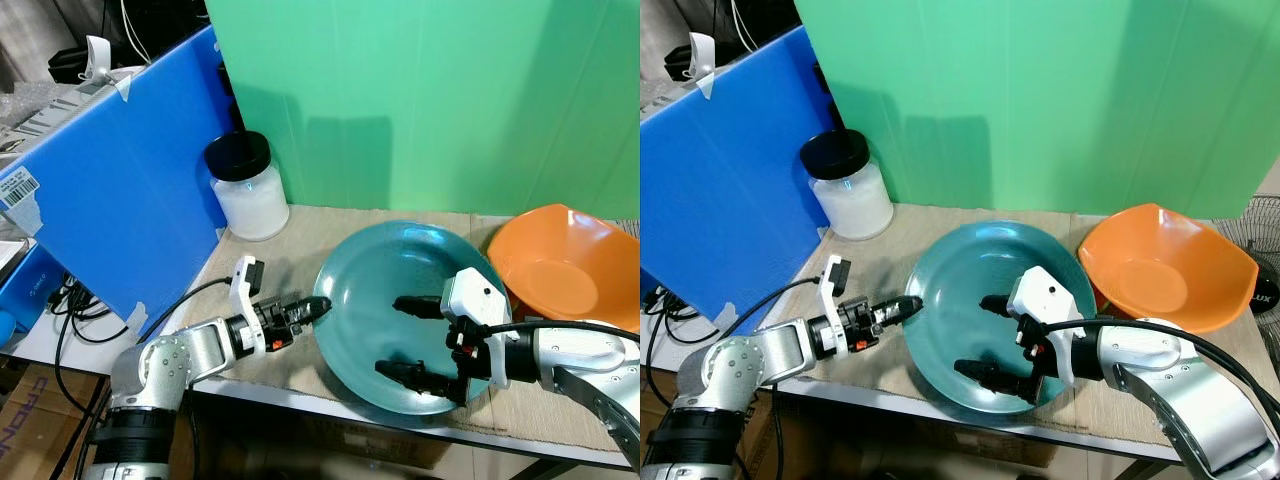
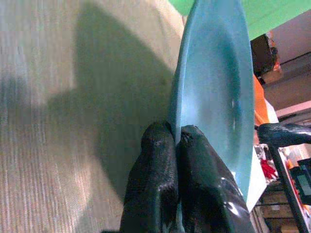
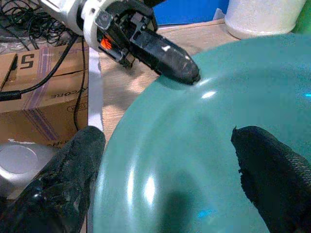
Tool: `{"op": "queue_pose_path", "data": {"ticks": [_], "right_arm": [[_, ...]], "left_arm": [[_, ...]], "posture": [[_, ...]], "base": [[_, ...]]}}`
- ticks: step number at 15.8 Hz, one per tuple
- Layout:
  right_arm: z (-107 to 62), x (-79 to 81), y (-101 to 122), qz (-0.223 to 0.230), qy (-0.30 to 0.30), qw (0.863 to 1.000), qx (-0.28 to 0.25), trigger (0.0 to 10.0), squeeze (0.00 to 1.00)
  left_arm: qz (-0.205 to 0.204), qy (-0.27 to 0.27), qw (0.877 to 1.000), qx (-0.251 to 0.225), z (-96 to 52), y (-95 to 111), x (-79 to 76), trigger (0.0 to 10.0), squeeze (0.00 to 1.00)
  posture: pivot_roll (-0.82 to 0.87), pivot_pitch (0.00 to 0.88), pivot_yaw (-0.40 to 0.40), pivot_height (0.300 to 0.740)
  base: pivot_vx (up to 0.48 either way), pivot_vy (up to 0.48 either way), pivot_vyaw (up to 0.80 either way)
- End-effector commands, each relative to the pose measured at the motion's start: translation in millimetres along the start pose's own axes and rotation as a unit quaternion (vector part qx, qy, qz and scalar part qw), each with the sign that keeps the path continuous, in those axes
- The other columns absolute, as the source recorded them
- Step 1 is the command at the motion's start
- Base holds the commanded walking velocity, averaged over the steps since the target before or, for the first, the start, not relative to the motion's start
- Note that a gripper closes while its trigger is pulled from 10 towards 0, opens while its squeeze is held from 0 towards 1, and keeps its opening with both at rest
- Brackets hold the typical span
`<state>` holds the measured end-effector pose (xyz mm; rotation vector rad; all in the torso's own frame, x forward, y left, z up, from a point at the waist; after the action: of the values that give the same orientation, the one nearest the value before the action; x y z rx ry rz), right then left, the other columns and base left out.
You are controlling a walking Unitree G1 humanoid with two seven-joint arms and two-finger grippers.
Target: Setting the table
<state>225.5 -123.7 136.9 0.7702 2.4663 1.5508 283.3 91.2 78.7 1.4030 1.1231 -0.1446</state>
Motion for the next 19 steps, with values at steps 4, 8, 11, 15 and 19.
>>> {"op": "queue_pose_path", "data": {"ticks": [4, 8, 11, 15, 19], "right_arm": [[0.4, -2.2, 10.4, -0.003, 0.001, 1.000, -0.024, 10.0, 0.00], [3.4, -2.6, 21.1, 0.009, 0.004, 0.998, -0.059, 10.0, 0.00], [6.9, -8.8, 40.3, 0.042, -0.008, 0.991, -0.128, 10.0, 0.00], [11.9, -19.8, 55.4, 0.086, -0.032, 0.978, -0.187, 10.0, 0.00], [11.6, -35.6, 58.9, 0.144, -0.071, 0.961, -0.225, 10.0, 1.00]], "left_arm": [[0.001, 0.108, 0.993, -0.040, -36.9, 1.1, 21.9, 0.0, 0.00], [0.017, 0.165, 0.983, -0.084, -66.7, 2.7, 21.5, 0.0, 0.00], [0.081, 0.182, 0.966, -0.164, -88.5, 25.7, 5.4, 0.0, 0.00], [0.116, 0.193, 0.941, -0.252, -101.3, 53.4, -6.9, 0.0, 0.00], [0.138, 0.169, 0.924, -0.313, -108.9, 66.5, -21.2, 0.0, 0.00]], "posture": [[-0.15, 0.000, 0.155, 0.740], [-0.14, 0.000, 0.148, 0.740], [-0.12, 0.000, 0.133, 0.740], [-0.11, 0.000, 0.129, 0.740], [-0.12, 0.000, 0.129, 0.740]], "base": [[0.000, 0.000, 0.00], [0.000, 0.000, 0.00], [0.000, 0.000, 0.00], [0.000, 0.000, 0.00], [0.000, 0.000, 0.00]]}}
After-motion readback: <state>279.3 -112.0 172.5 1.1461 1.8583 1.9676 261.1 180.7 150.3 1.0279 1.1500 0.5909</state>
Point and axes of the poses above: a point about 5 cm out from each wrist's last joint towards the gripper, its own z axis pointing out of the wrist towards the gripper, its own y axis along the axis of the wrist's last joint, x = y × z, the point moved 4 cm from there along z, pointing out of the wrist towards the gripper, and after that the axes turned 11 degrees about z, right-handed, at the moved point
